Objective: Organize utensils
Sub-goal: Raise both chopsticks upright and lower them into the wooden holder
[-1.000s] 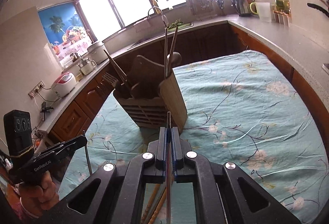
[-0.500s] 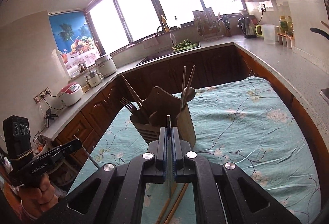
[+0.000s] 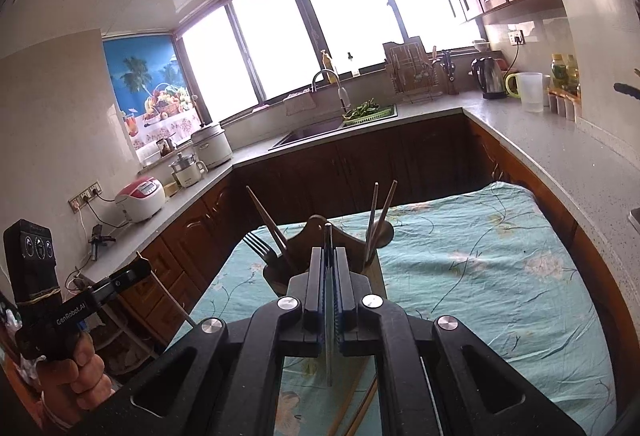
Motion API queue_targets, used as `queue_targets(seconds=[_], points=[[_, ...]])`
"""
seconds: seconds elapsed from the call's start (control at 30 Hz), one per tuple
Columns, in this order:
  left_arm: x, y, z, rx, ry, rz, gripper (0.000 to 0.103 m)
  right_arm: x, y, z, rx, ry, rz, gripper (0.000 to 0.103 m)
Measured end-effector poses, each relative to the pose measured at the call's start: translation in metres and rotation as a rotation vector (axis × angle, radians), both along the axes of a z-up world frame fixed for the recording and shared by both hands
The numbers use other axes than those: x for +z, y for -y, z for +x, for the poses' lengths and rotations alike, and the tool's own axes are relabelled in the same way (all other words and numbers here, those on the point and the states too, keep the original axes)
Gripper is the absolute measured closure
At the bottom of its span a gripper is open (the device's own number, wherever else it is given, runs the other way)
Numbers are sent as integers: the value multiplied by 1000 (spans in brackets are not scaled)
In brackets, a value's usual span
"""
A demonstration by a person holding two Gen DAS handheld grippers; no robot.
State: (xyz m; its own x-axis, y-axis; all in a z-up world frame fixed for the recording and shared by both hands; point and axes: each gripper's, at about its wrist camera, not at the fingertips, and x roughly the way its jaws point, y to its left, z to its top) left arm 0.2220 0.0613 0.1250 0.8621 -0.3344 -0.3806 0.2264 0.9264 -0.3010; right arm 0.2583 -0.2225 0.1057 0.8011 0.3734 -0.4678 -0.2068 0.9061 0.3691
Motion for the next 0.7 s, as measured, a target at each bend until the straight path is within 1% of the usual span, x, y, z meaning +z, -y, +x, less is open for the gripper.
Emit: queue_targets(seconds=[0.23,0.4,0.5,0.57,0.7], points=[[24,-5,24,24,92,3,101,30,4,32,-37,76,7,99],[35,-6,52,52,146,0,101,38,5,62,-58,97,11,99],[31,-2,70,64,161,-1,101,35,3,75,-73,103,1,99],[25,3,81,82,167,14,101,30,1,82,-79,98,-8,99],[2,11,102,104,147,24,101,13,-3,92,-86,75,-16,99]])
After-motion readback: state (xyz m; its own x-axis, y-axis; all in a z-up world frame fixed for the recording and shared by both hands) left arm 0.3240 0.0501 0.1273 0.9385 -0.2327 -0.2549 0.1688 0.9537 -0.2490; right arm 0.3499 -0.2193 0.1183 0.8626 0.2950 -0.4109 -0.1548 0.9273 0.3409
